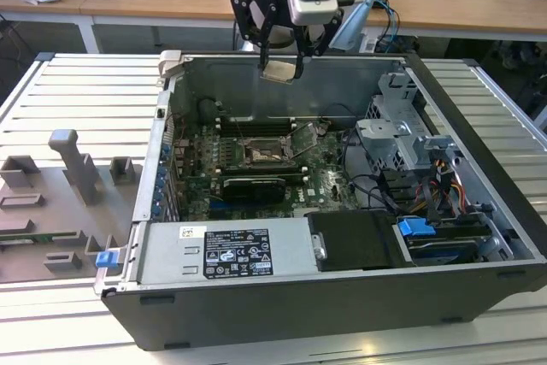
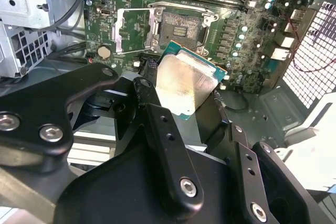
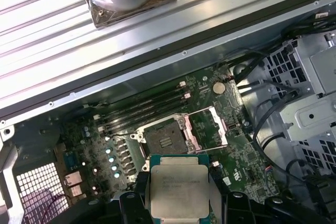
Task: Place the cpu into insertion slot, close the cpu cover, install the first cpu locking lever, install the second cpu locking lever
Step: 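Place the cpu into insertion slot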
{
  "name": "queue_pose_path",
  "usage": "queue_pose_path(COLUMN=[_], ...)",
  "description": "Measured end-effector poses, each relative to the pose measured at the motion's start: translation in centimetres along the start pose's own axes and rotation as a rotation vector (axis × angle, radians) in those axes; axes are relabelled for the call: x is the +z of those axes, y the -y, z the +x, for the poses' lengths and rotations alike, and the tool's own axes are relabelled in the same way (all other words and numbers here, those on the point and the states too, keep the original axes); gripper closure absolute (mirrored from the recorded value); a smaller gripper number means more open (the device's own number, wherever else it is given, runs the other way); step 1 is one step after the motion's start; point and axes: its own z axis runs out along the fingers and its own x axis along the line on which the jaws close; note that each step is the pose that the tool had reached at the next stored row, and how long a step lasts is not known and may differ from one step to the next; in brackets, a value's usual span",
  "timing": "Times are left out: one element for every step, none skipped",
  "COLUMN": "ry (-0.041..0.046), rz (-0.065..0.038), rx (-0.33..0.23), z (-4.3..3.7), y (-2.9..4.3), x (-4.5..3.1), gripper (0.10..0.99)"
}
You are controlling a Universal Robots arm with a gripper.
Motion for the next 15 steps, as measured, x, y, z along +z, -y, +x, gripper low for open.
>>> queue_pose_path(ry=[0.0002, 0.0004, 0.0006, 0.0010, 0.0012, 0.0014, 0.0017, 0.0020, 0.0024, 0.0026, 0.0028, 0.0033, 0.0037, 0.0043, 0.0045], rz=[0.000, 0.000, 0.000, 0.000, 0.000, 0.000, 0.000, 0.000, -0.001, -0.001, -0.001, -0.001, -0.001, -0.001, -0.001], rx=[0.003, 0.005, 0.008, 0.011, 0.014, 0.016, 0.019, 0.022, 0.027, 0.030, 0.032, 0.037, 0.042, 0.048, 0.050], z=[0.00, 0.00, 0.00, 0.00, 0.00, 0.00, 0.00, 0.00, 0.00, 0.00, 0.00, 0.00, 0.00, 0.00, 0.00], y=[0.00, 0.00, 0.00, 0.00, 0.00, 0.00, 0.00, 0.00, 0.00, 0.00, 0.00, 0.00, 0.00, 0.00, 0.00], x=[0.00, 0.00, 0.00, 0.01, 0.01, 0.01, 0.01, 0.01, 0.01, 0.01, 0.02, 0.02, 0.02, 0.03, 0.03], gripper=[0.549, 0.549, 0.549, 0.549, 0.549, 0.549, 0.549, 0.549, 0.549, 0.549, 0.549, 0.549, 0.549, 0.549, 0.549])
